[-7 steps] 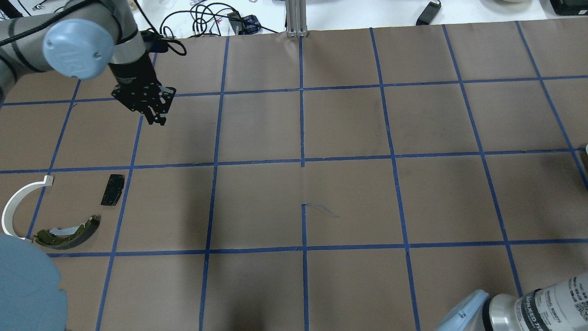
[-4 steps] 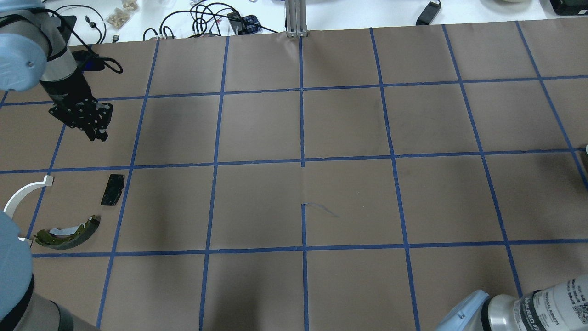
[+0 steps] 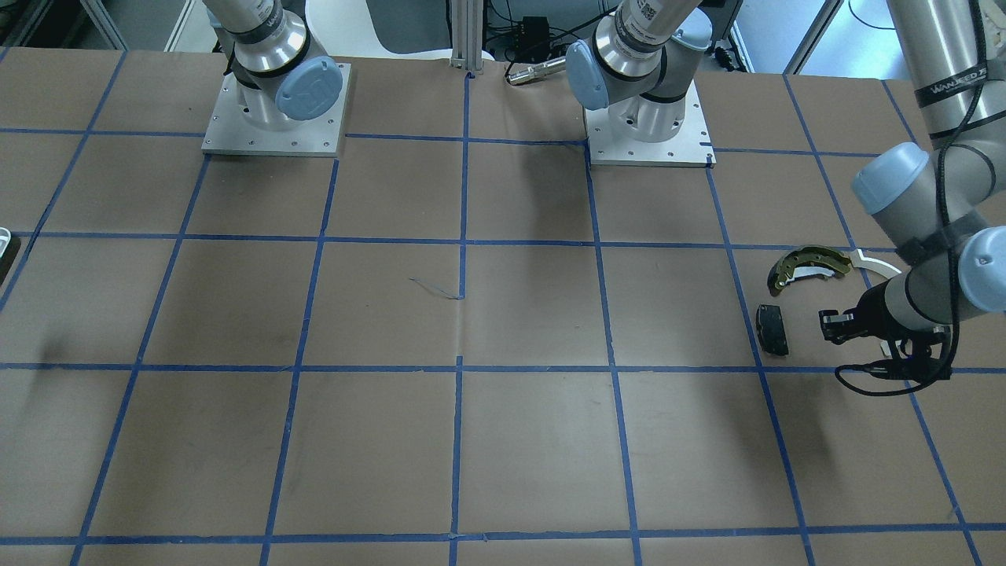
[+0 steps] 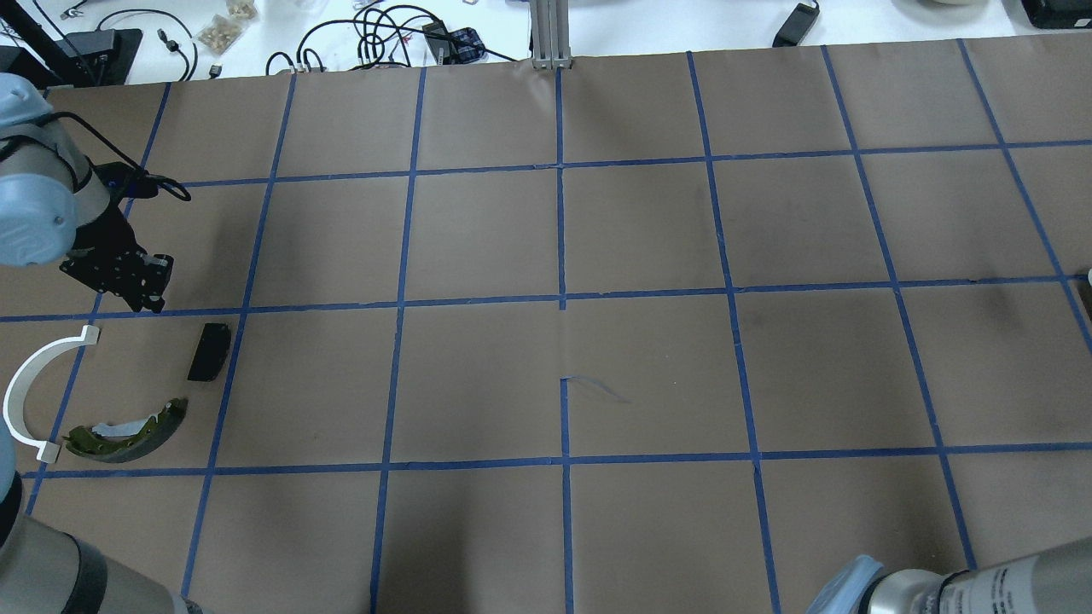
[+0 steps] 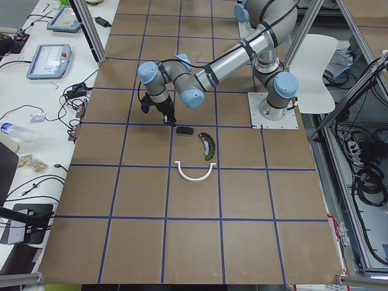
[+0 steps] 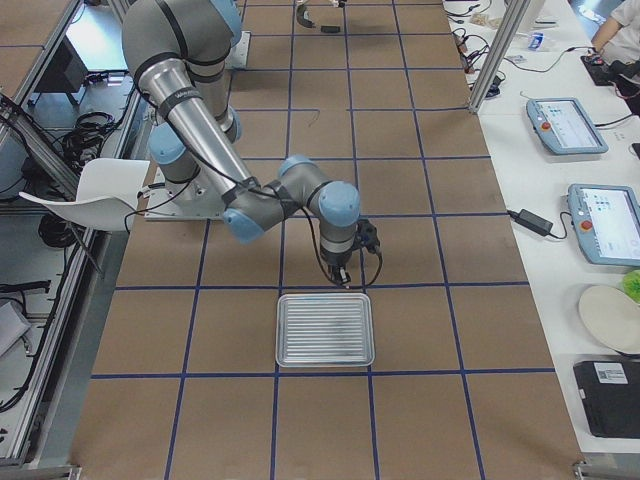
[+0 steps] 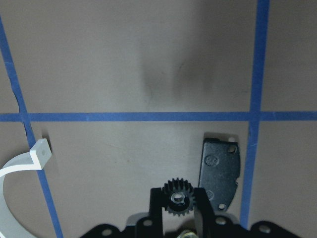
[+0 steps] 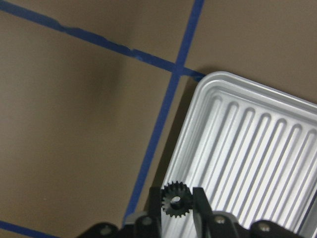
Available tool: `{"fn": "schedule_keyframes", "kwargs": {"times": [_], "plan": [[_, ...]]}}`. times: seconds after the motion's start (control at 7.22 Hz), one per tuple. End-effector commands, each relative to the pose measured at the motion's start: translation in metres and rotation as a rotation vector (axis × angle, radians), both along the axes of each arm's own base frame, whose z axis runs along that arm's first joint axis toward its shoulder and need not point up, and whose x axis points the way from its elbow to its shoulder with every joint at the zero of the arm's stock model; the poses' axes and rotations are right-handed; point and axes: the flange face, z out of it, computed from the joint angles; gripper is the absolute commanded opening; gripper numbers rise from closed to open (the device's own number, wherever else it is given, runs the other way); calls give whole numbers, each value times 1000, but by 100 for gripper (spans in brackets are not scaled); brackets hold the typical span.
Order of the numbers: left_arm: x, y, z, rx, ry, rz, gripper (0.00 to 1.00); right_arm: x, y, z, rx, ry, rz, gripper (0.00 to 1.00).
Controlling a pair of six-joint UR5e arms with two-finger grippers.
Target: Place bearing gear from tray to pile
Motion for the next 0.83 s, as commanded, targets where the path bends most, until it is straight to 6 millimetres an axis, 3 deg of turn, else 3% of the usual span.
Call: {"fn": "schedule_keyframes", "kwargs": {"times": [0.0,0.28,0.55,0.69], "plan": [[3,22,-35,-13,-8,-4,0,98,-22,30,29,-42,-72,0],[15,36,-53,19,14,20,0,207,-50,45,2,-33,-137,0],[14,43,-60,35,20,24,0,339,-61,43,-8,-53,-238,0],[15,41,-61,37,20,24,66,411,-56,35,7,-54,-260,0]]}}
